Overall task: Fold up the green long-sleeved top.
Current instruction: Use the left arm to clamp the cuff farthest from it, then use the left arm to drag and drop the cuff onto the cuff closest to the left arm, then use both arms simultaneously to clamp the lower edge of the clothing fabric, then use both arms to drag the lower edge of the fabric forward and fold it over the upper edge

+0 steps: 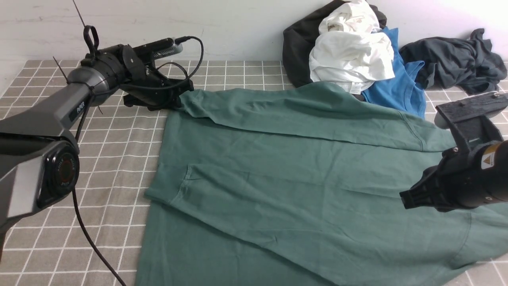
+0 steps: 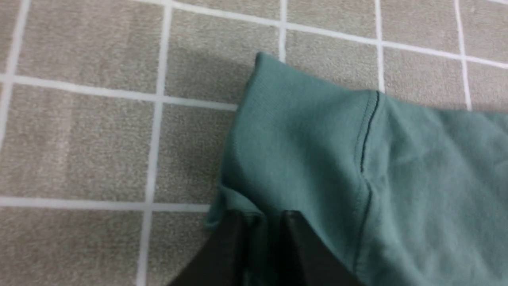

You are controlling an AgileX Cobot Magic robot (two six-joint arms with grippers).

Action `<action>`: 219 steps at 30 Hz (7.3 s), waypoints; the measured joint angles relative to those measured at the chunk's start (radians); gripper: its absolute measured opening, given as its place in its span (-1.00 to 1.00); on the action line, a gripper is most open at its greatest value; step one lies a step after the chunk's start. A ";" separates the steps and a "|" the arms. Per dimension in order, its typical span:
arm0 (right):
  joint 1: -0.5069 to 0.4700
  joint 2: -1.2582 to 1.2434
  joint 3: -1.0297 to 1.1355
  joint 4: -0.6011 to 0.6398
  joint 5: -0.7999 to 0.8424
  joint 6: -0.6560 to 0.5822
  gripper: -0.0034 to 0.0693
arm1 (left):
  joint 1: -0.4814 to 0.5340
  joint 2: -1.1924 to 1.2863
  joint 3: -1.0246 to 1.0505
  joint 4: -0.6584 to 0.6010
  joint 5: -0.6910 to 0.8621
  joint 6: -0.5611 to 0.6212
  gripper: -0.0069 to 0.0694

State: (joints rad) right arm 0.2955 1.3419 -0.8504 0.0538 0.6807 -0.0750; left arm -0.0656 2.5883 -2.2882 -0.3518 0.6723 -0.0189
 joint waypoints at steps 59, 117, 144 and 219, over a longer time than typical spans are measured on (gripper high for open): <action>0.000 -0.026 0.000 0.227 0.146 -0.229 -0.92 | -0.575 -1.075 1.436 0.352 0.401 0.448 0.30; 0.000 -0.050 0.163 -0.169 0.244 -0.615 0.13 | -0.427 -1.598 1.650 0.496 0.250 0.315 -0.79; 0.000 0.070 0.166 -0.202 0.107 -0.578 -0.91 | -0.426 -1.598 1.650 0.429 0.346 0.177 -0.79; -0.127 0.922 -1.013 0.992 -0.292 -1.145 -0.93 | -0.074 -1.316 1.116 0.261 0.164 0.229 -0.84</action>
State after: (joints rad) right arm 0.1689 2.2642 -1.8636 1.0458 0.3882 -1.2203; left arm -0.1400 1.2723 -1.1726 -0.0906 0.8364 0.2102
